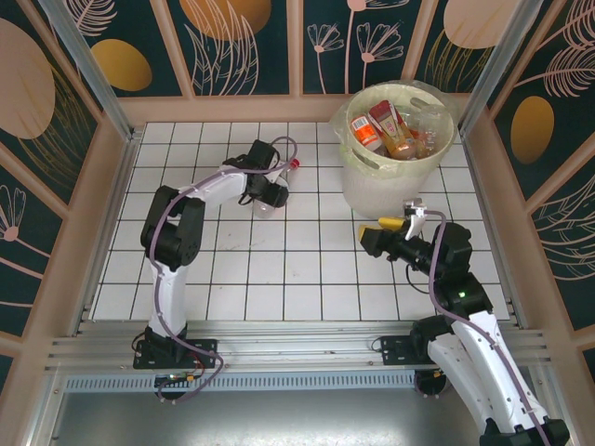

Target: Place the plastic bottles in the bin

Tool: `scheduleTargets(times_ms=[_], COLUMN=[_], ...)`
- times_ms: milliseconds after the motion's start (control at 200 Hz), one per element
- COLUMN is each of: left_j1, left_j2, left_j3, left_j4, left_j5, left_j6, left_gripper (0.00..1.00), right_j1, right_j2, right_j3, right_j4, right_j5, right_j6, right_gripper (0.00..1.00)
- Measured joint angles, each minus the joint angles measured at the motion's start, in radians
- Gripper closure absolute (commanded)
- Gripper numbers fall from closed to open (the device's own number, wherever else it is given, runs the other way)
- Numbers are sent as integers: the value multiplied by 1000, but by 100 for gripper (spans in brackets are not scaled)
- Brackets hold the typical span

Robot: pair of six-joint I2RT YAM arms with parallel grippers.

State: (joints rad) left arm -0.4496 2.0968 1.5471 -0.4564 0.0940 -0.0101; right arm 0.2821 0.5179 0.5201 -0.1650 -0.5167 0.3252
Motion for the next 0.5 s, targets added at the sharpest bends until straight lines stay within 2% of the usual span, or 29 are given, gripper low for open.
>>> scheduleTargets(times_ms=[255, 425, 500], left_j1=[-8, -40, -66], left_j2=[-109, -267, -356], left_j3=[-157, -350, -434], left_j4=[90, 199, 261], left_j5=[18, 88, 118], left_j6=[-90, -175, -213], left_gripper=[44, 43, 43], right_j1=[1, 2, 2], right_j2=[2, 32, 62], right_j3=[-7, -29, -37], right_j4=[1, 23, 45], right_j5=[3, 4, 3], right_j6=[12, 76, 122], right_gripper=[19, 19, 15])
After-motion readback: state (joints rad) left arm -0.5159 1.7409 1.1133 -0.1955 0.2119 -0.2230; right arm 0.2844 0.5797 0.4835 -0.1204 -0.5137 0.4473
